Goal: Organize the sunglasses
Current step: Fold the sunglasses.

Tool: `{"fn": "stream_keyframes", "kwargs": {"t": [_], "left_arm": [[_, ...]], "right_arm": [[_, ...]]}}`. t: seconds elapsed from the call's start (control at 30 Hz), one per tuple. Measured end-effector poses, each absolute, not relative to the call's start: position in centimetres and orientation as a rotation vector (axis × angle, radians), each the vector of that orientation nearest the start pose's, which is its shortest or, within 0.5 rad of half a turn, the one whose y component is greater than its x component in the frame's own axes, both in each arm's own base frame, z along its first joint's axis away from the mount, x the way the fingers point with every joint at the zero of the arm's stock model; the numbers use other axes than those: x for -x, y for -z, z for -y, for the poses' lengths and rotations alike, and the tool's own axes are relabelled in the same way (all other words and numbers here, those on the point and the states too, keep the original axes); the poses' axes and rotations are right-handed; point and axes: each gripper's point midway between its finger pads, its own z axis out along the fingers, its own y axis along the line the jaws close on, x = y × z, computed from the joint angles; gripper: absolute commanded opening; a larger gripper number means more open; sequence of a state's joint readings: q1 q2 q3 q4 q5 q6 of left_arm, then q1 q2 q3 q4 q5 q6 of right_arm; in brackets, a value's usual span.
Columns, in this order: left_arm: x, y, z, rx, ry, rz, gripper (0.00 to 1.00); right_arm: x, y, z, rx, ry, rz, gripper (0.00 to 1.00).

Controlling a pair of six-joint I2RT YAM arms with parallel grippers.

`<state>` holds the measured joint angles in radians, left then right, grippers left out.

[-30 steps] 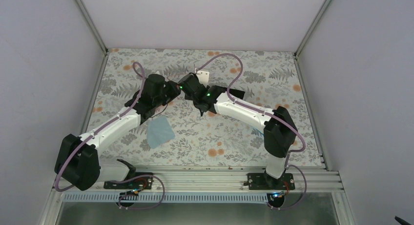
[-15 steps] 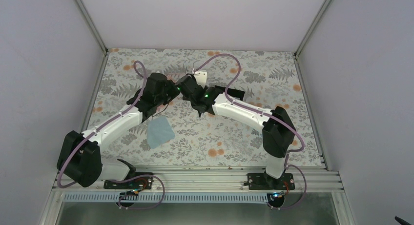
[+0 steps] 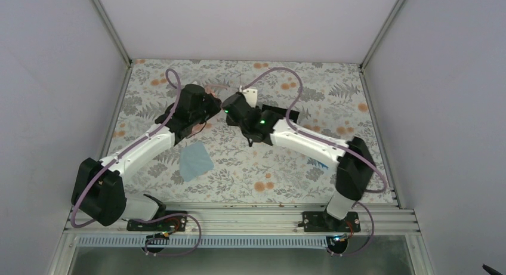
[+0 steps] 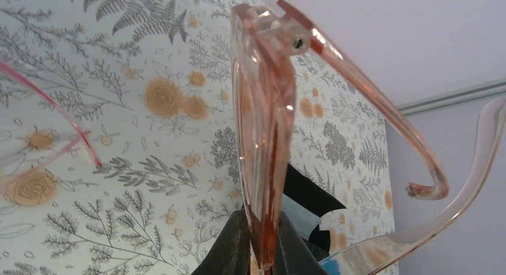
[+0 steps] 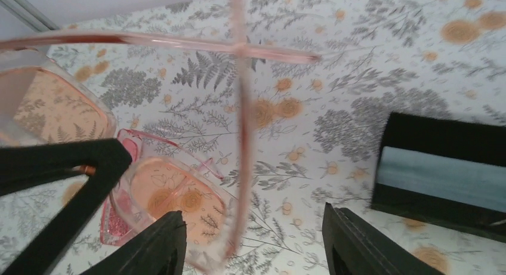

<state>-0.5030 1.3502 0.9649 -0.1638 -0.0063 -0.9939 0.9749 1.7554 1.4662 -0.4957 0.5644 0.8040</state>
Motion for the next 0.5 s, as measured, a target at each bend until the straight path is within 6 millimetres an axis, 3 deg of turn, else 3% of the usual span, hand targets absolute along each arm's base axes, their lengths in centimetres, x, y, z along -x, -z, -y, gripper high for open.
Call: {"fn": "stream_keyframes", "kwargs": {"t": [0.2,0.37,0.43,0.5], "left_arm": [[-37.6,-20.8,19.5,0.437,0.800,-2.187,0.02],[-37.3,-21.0,20.8,0.238,0.812,-2.202,0.02],[-37.1,-21.5,21.6,0.145,0.840,-2.190,0.02],[-36.8,-22.3,22.5,0.050,0.873,-2.166,0.02]], "right_arm": [[-31.8,-26.7,-29.8,-0.062,-0.450,-2.106,0.57],[-31.9,-31.4,-27.1,-0.014,-0.592,-2.012,0.32],[-32.5,-31.9,-26.6,0.001,-0.592,-2.010,0.23],[-32.6,-32.3,-27.3,0.060,-0.611,-2.018,0.20]]}}
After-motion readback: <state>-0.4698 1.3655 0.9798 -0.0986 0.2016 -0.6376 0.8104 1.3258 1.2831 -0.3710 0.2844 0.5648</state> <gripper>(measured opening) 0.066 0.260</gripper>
